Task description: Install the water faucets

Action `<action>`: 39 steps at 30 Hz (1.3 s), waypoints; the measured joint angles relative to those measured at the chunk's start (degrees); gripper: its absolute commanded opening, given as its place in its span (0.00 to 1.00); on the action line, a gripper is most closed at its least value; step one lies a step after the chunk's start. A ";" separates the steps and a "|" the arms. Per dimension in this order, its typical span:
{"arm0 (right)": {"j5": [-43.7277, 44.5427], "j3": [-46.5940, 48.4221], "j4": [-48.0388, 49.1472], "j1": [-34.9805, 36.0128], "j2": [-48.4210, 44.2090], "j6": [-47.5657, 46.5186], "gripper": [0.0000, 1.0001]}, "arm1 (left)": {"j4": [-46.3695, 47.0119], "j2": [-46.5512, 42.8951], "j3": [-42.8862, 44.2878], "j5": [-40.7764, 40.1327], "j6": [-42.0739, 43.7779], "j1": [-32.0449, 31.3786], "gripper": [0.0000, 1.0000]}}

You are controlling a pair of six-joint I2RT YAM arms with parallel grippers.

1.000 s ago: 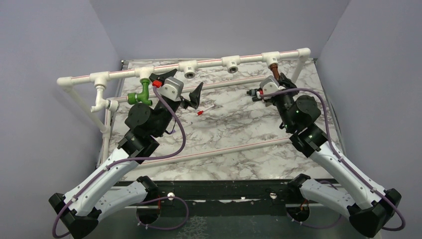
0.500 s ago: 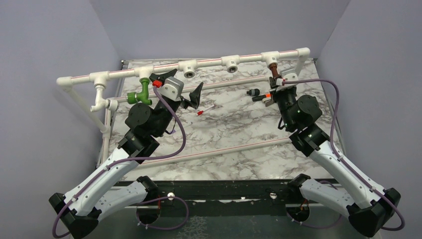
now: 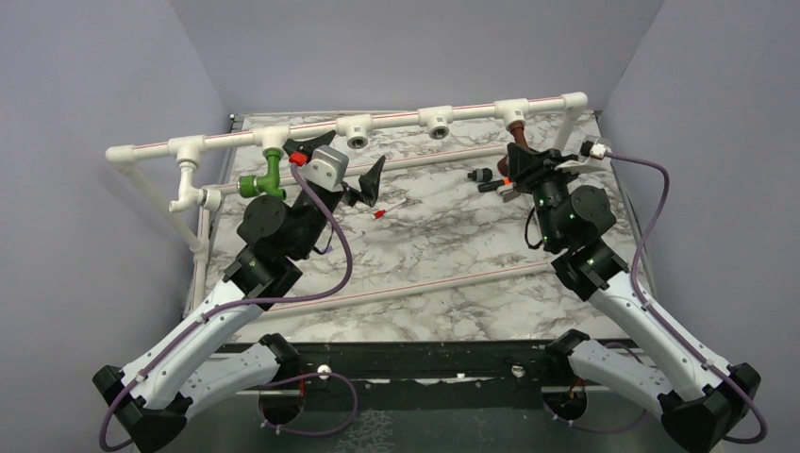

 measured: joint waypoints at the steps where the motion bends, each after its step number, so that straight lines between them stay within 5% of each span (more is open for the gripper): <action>1: 0.46 -0.33 0.28 0.00 -0.22 2.89 0.01 | 0.00 0.00 0.00 0.00 0.00 0.00 0.99; 16: 6.62 -3.48 1.97 0.07 -1.18 45.22 0.01 | 0.02 0.00 0.00 0.00 0.02 -0.02 0.99; 35: 9.55 -3.93 0.02 0.63 -0.83 69.59 0.01 | 0.00 0.52 0.00 0.02 0.00 -0.02 0.99; 39: 9.81 -2.47 -3.54 0.63 -0.96 70.47 0.22 | 0.00 0.55 0.00 0.02 0.00 0.00 0.99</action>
